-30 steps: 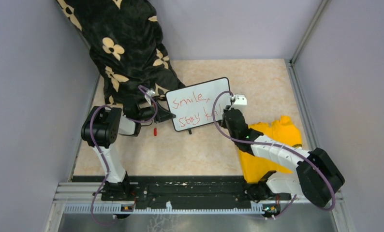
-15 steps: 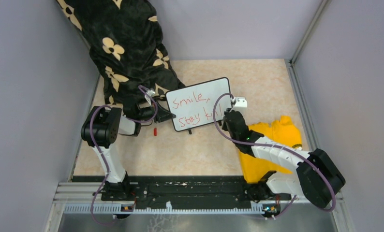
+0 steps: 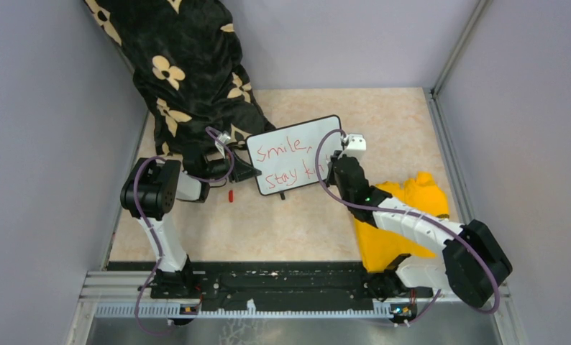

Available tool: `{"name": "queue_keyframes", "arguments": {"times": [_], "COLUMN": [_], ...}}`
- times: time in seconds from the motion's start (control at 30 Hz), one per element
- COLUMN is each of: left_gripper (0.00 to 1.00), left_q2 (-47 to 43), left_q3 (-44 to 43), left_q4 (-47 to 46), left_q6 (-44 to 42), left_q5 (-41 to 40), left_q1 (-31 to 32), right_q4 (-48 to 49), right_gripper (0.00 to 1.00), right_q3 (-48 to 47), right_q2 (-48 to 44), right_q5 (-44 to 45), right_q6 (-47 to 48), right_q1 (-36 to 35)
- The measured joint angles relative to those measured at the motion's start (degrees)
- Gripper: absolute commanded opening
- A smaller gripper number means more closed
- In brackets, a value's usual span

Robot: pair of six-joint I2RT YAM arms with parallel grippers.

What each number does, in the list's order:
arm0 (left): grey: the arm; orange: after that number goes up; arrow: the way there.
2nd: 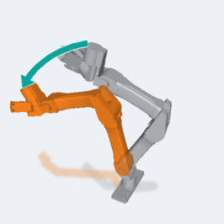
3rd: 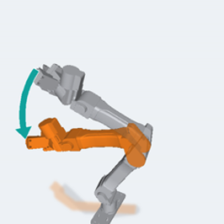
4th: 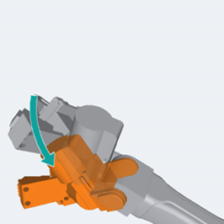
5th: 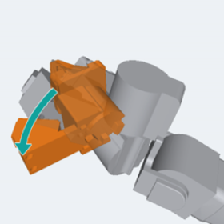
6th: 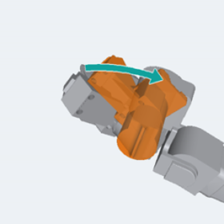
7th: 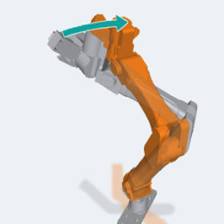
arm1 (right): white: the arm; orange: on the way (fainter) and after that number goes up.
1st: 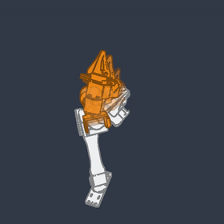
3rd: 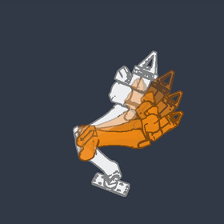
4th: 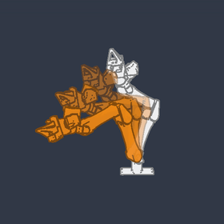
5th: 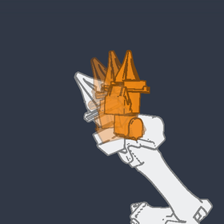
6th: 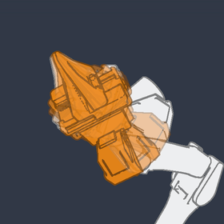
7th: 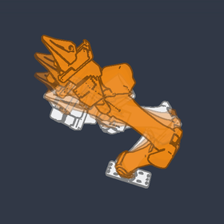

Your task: Write a sentence on the whiteboard

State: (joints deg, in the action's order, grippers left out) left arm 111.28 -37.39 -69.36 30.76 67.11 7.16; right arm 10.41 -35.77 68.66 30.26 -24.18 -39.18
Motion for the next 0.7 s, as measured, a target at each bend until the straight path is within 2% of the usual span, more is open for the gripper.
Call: {"name": "queue_keyframes", "arguments": {"times": [0.5, 0.7], "left_gripper": [0.0, 0.0], "left_q2": [0.0, 0.0], "left_q3": [0.0, 0.0], "left_q4": [0.0, 0.0], "left_q6": [0.0, 0.0], "left_q5": [0.0, 0.0], "left_q1": [0.0, 0.0], "right_q4": [-0.2, -0.5], "right_gripper": [0.0, 0.0], "right_q3": [0.1, 0.9], "right_q2": [0.6, -2.2], "right_q5": [-0.4, -0.8], "right_q6": [0.1, 0.0], "right_q1": [0.0, 0.1]}}
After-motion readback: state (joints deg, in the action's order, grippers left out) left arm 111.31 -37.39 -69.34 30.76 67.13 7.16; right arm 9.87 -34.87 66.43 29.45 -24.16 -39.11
